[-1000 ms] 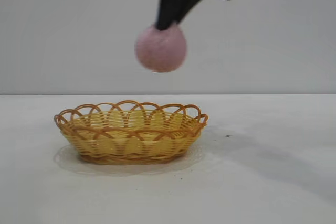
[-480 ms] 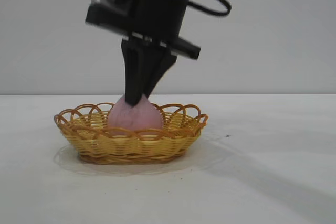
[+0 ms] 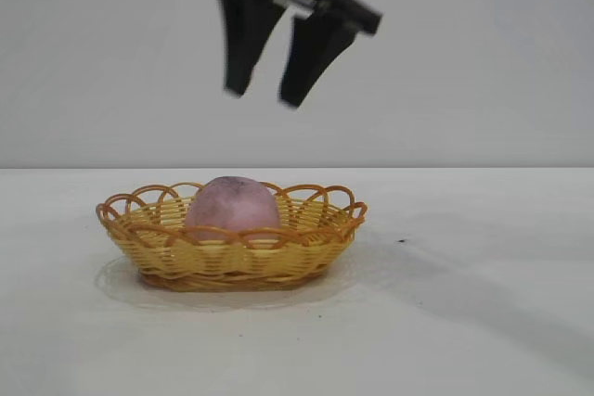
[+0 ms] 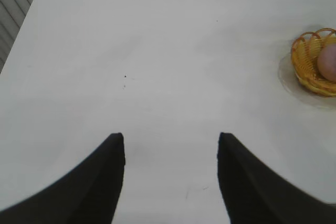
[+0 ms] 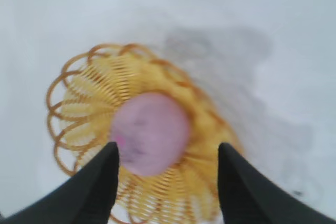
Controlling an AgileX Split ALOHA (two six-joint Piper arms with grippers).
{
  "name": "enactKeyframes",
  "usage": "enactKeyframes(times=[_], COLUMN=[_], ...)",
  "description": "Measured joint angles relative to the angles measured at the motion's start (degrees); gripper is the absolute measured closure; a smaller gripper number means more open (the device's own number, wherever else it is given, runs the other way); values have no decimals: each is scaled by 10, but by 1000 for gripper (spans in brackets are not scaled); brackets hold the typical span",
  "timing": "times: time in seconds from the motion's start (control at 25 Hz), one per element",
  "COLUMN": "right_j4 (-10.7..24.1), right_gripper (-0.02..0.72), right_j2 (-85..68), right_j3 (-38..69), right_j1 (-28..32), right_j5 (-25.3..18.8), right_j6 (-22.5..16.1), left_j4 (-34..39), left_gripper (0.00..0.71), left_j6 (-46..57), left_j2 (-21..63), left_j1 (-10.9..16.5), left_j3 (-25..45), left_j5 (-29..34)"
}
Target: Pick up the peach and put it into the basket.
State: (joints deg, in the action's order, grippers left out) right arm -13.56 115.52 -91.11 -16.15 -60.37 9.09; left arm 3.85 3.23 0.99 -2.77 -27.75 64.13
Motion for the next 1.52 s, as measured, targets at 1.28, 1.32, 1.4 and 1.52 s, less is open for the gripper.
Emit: enactKeyframes(times=[1.28,1.32,1.4,1.52], right_j4=[126,124,110,75], right_gripper=[454,454,454,454], right_j2=[-996,-1024,-1080,-1125], right_j3=[581,592,613,628], right_j1=[129,129,129,129], right_j5=[-55,-58,-63,-58], right_j6=[-114,-111,-96,-51], left_j4=[0,0,0,0], left_gripper=[364,364,364,364], left_j6=[0,0,0,0], left_j2=[0,0,0,1], left_j1=[0,0,0,0], left_j3=[0,0,0,0], left_j5=[0,0,0,0])
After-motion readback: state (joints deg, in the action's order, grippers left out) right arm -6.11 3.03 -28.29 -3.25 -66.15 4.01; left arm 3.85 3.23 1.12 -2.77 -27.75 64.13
